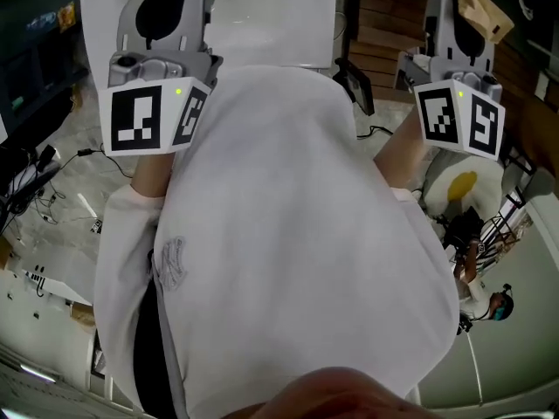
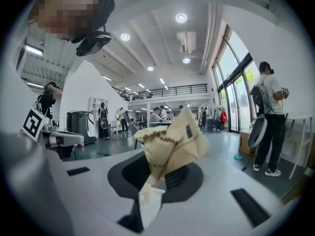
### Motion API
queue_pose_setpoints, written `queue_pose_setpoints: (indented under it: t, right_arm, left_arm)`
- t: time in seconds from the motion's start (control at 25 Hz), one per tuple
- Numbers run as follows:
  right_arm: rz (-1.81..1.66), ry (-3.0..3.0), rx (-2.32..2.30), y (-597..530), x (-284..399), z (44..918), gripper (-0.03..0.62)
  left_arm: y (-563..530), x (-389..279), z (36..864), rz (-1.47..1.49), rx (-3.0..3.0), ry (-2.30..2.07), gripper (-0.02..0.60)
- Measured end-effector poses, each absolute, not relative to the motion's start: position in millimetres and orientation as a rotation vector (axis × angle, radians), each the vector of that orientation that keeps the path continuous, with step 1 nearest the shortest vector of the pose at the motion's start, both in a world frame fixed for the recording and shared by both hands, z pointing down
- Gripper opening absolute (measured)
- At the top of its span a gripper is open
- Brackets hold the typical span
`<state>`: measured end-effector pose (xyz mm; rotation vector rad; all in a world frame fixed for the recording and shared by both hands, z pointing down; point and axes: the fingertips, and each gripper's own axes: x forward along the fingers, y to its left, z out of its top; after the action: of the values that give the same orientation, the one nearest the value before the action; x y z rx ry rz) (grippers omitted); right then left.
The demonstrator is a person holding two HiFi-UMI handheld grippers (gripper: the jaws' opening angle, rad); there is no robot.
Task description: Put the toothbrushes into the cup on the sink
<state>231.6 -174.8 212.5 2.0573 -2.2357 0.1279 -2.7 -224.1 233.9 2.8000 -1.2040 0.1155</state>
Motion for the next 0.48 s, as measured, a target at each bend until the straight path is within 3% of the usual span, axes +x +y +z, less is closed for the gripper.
queue_pose_setpoints:
  t: [0.48]
  right_arm:
    - [0.109, -2.306, 2.003, -207.8, 210.2, 212.5, 0.048]
  left_arm:
    - [-229.5, -25.5, 237.4, 0.11, 2.752, -1.276, 0.002]
